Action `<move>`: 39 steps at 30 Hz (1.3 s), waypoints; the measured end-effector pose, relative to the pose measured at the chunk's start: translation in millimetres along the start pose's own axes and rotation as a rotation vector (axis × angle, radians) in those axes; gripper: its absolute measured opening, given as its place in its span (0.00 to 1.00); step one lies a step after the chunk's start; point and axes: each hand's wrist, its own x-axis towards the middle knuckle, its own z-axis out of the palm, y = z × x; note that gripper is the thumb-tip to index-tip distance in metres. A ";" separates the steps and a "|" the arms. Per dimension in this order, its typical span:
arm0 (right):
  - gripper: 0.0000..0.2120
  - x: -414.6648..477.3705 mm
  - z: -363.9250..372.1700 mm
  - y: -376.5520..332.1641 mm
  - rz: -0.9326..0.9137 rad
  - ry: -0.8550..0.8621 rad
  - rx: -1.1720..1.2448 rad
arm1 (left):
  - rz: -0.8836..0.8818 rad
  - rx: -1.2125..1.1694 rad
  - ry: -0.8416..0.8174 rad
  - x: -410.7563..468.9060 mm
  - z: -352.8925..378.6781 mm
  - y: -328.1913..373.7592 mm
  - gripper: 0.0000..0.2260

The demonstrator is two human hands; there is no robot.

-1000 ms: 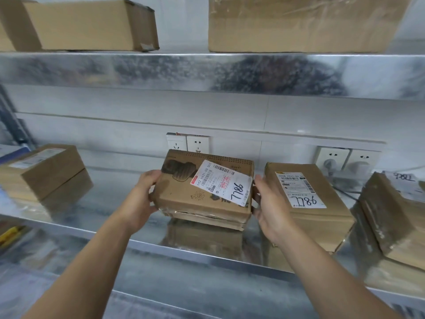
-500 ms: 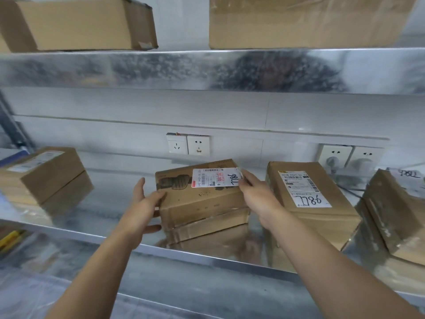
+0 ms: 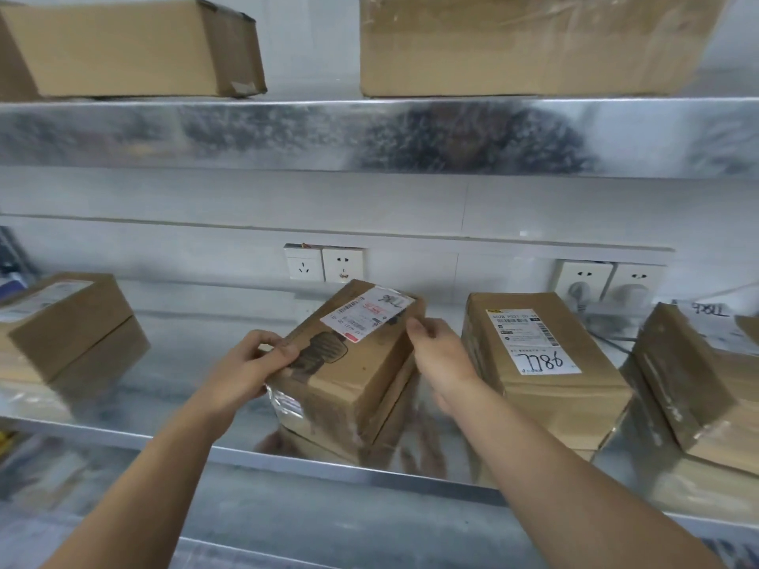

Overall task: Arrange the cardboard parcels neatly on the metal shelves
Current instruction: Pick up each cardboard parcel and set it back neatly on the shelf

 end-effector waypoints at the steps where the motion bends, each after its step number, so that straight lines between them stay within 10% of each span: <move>1: 0.17 -0.1 2.4 -1.8 -0.002 -0.092 0.002 | -0.002 0.014 -0.023 -2.4 3.4 0.5 0.19; 6: 0.18 -15.6 -0.1 -12.9 -0.063 -0.254 0.008 | -0.010 0.192 0.045 4.4 18.8 3.0 0.29; 13: 0.14 -31.9 -106.7 -42.6 -0.317 0.087 -0.139 | 0.041 0.599 0.195 18.8 54.8 24.6 0.18; 17: 0.17 -28.7 -175.3 -35.5 -0.253 0.276 -0.229 | 0.529 0.551 0.352 -17.7 97.6 52.0 0.23; 20: 0.16 -21.7 -203.9 -17.9 -0.146 0.312 -0.219 | 0.706 0.442 0.116 -42.5 155.5 69.2 0.16; 27: 0.15 -4.0 -218.1 28.7 0.191 0.105 0.160 | -0.089 -0.192 -0.230 -44.0 253.8 62.0 0.29; 39: 0.44 25.9 -220.7 94.5 0.270 -0.004 0.259 | -0.245 -0.324 -0.284 -49.6 271.8 53.5 0.24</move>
